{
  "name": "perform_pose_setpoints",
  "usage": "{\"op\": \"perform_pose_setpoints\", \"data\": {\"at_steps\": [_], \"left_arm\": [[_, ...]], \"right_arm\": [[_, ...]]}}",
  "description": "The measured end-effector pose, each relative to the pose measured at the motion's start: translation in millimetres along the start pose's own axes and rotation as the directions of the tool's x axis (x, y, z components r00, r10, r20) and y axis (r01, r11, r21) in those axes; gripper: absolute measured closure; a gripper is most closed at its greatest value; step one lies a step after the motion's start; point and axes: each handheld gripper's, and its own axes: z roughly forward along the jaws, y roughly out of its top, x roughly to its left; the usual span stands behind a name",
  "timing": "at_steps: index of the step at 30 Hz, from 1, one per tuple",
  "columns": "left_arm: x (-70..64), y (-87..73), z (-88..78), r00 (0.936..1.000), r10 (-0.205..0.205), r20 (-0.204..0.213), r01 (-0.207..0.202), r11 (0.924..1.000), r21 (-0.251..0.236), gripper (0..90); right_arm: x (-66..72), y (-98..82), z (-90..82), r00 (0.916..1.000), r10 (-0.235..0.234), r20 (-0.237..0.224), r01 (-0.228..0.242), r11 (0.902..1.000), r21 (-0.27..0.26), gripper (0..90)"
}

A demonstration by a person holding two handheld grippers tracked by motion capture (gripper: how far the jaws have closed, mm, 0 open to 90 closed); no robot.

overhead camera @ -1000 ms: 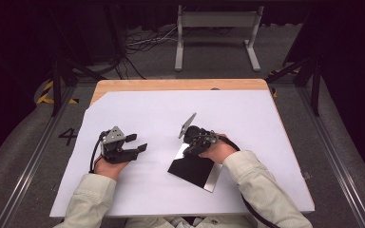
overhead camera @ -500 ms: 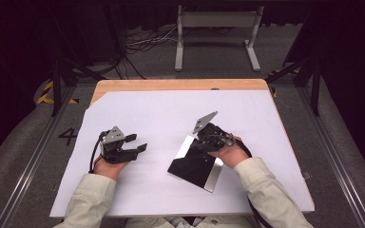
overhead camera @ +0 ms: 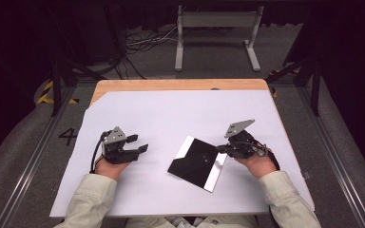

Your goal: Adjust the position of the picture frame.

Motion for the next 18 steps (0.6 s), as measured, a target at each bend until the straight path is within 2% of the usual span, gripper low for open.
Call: {"op": "perform_pose_setpoints", "data": {"at_steps": [3, 11, 18], "left_arm": [[0.6, -0.3, -0.1, 1.0000, 0.001, -0.001, -0.001, 1.0000, 0.001, 38.5], [1.0, -1.7, 2.7, 0.9999, -0.010, 0.005, 0.010, 0.9999, 0.008, 38.4], [0.8, -1.0, 3.1, 0.9999, -0.009, 0.009, 0.009, 0.9999, 0.007, 38.4]], "right_arm": [[-2.0, -7.6, 0.2, 0.9999, 0.006, 0.010, -0.006, 0.9999, 0.013, 90.0], [-4.1, -24.2, 2.9, 0.9998, 0.020, 0.000, -0.020, 0.9983, 0.055, 90.0], [4.3, -36.3, 10.6, 0.9998, -0.009, -0.016, 0.010, 0.9960, 0.089, 90.0]]}}
